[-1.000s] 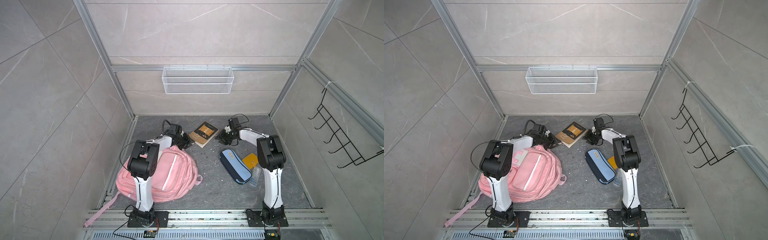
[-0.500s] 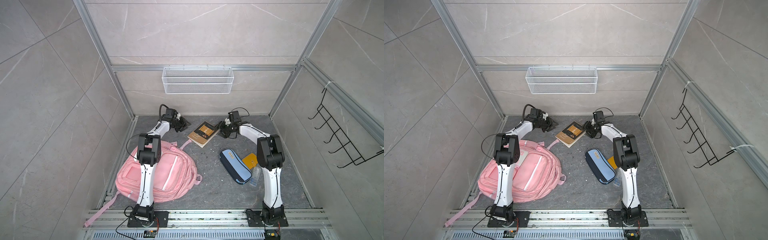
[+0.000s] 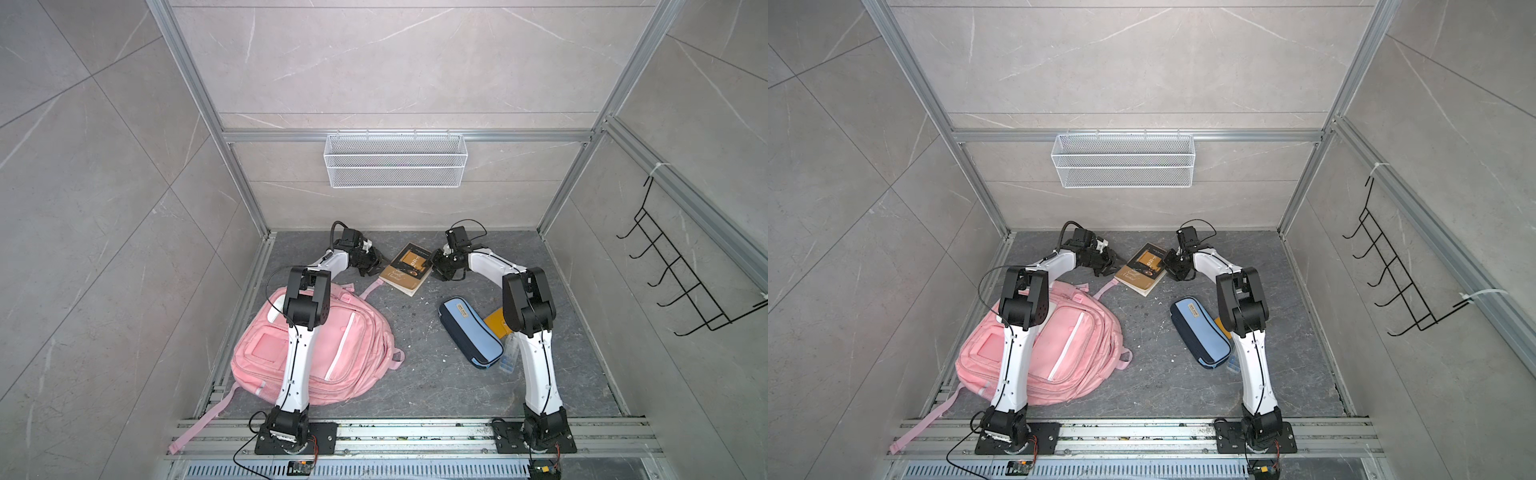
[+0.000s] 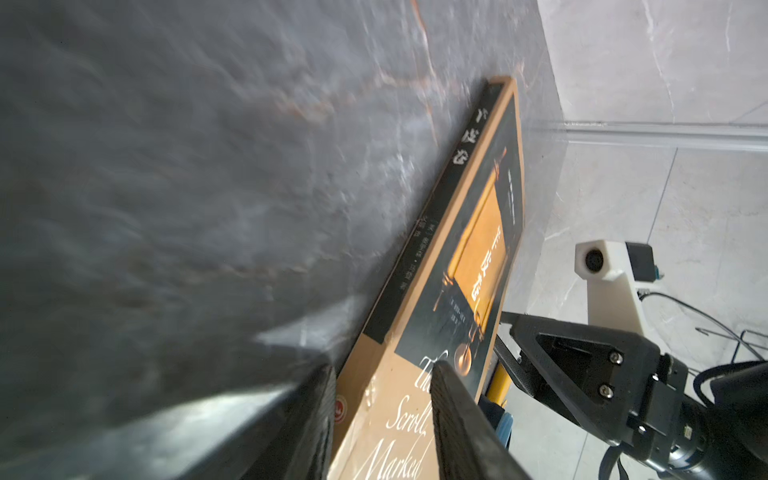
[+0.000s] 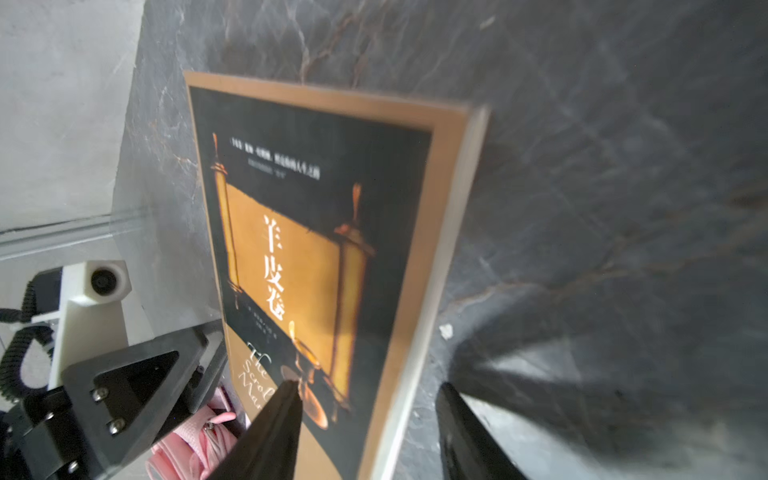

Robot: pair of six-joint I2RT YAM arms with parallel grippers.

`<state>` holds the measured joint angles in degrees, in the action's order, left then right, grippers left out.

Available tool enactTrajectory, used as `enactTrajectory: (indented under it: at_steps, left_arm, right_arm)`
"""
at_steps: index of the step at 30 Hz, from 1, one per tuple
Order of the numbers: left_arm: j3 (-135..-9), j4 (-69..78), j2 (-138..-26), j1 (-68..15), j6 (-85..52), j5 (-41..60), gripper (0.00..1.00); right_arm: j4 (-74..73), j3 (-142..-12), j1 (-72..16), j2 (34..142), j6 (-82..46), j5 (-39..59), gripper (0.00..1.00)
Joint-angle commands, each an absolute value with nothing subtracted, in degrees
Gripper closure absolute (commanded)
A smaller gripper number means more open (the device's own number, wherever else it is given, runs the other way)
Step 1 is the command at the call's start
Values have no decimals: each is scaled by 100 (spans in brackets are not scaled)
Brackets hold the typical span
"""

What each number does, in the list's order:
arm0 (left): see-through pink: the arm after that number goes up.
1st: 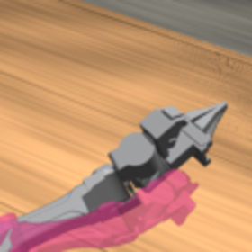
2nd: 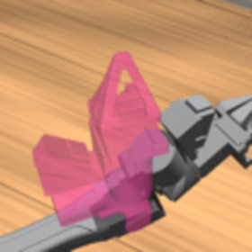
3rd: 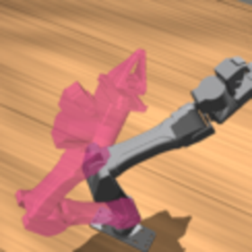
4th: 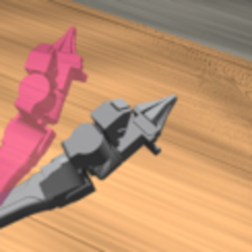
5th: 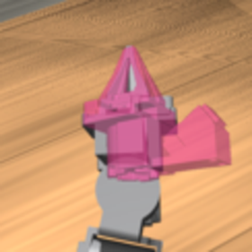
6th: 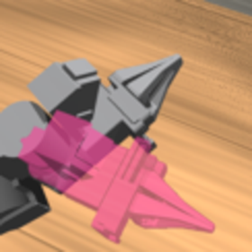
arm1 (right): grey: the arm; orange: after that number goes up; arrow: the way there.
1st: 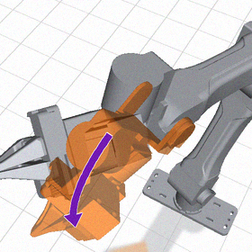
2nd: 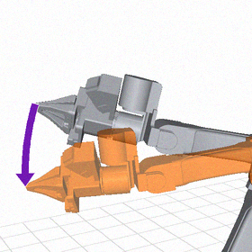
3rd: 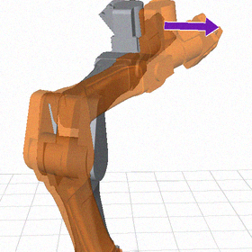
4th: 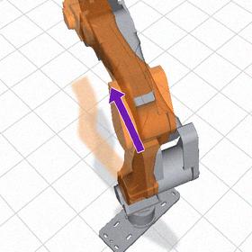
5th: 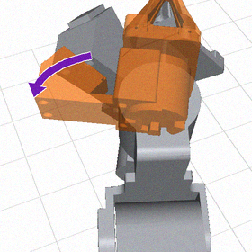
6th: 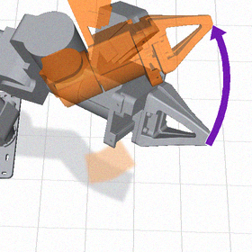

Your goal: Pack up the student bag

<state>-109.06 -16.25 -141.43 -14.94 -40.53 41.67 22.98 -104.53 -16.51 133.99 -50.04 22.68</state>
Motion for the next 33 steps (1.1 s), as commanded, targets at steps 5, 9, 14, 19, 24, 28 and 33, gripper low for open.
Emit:
enactTrajectory:
  at_steps: [5, 9, 14, 19, 24, 28, 33]
  left_arm:
    - [-10076, -1463, -13636, -2138, -4156, 4614, 58]
    - [-9745, -578, -13461, -2322, -4748, 4928, 58]
    - [-9870, 131, -13408, -2433, -5241, 5207, 58]
    - [-9671, 1438, -13412, -2444, -6186, 5361, 58]
    - [-9569, 2461, -13403, -2518, -6797, 5431, 58]
    - [-9609, 2492, -13406, -2596, -6758, 5494, 58]
    - [-9485, 1572, -13052, -2600, -6166, 5121, 59]
  right_arm:
    - [2586, -10310, -1673, 13599, -4789, 1981, 66]
    - [2663, -10213, -1675, 13613, -4681, 1953, 74]
    - [2658, -10029, -1674, 13493, -4582, 1883, 75]
    - [2699, -9990, -1678, 13451, -4545, 1890, 75]
    - [2657, -9799, -1677, 13345, -4520, 1934, 76]
    - [2628, -9678, -1678, 13272, -4506, 1951, 75]
    - [2662, -9717, -1662, 13268, -4470, 1951, 76]
